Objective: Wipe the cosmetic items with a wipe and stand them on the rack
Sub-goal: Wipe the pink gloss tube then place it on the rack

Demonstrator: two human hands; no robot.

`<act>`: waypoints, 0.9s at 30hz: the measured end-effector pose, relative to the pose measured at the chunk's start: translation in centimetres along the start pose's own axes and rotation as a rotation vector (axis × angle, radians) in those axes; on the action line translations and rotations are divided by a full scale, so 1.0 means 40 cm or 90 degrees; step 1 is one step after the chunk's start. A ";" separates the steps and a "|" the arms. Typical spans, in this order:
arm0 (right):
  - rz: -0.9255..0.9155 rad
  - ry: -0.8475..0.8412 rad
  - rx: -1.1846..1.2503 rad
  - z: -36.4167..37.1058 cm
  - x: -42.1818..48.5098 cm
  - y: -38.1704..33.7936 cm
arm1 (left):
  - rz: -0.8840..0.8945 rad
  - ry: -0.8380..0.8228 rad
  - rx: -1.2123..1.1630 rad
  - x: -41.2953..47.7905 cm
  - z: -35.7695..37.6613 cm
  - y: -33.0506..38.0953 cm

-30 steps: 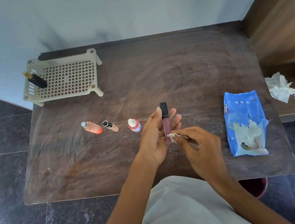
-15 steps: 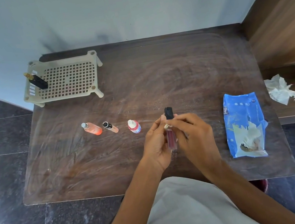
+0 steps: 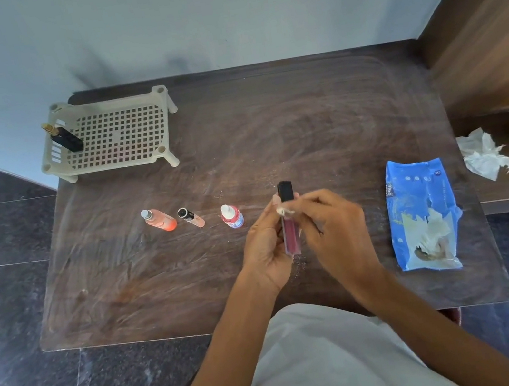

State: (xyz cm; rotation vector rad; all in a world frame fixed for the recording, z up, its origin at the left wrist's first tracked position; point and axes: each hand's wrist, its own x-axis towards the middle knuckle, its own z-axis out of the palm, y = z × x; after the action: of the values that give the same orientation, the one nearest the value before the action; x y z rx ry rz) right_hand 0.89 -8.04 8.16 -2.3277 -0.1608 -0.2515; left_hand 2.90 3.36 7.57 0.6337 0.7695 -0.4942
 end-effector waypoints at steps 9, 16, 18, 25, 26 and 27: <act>-0.040 0.044 0.000 0.008 -0.095 0.003 | 0.009 -0.010 -0.042 0.010 0.002 0.004; 0.003 0.083 -0.001 0.001 0.072 0.044 | -0.017 0.001 -0.020 -0.001 0.011 -0.010; -0.008 0.065 -0.003 0.001 0.076 0.047 | -0.011 0.003 -0.028 -0.001 0.012 -0.004; -0.005 -0.007 0.000 -0.003 -0.072 0.023 | 0.018 0.008 -0.042 0.001 -0.003 0.015; -0.001 -0.009 0.012 -0.004 -0.097 0.017 | 0.030 0.012 -0.040 0.001 -0.004 0.016; 0.014 -0.007 0.030 -0.006 -0.118 0.012 | 0.042 0.017 -0.032 0.000 -0.003 0.017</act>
State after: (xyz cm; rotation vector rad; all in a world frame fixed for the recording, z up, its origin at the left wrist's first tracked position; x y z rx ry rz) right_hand -3.62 -8.74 6.91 -2.2839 -0.1454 -0.2214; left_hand 3.26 3.91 7.74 0.6171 0.7810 -0.4054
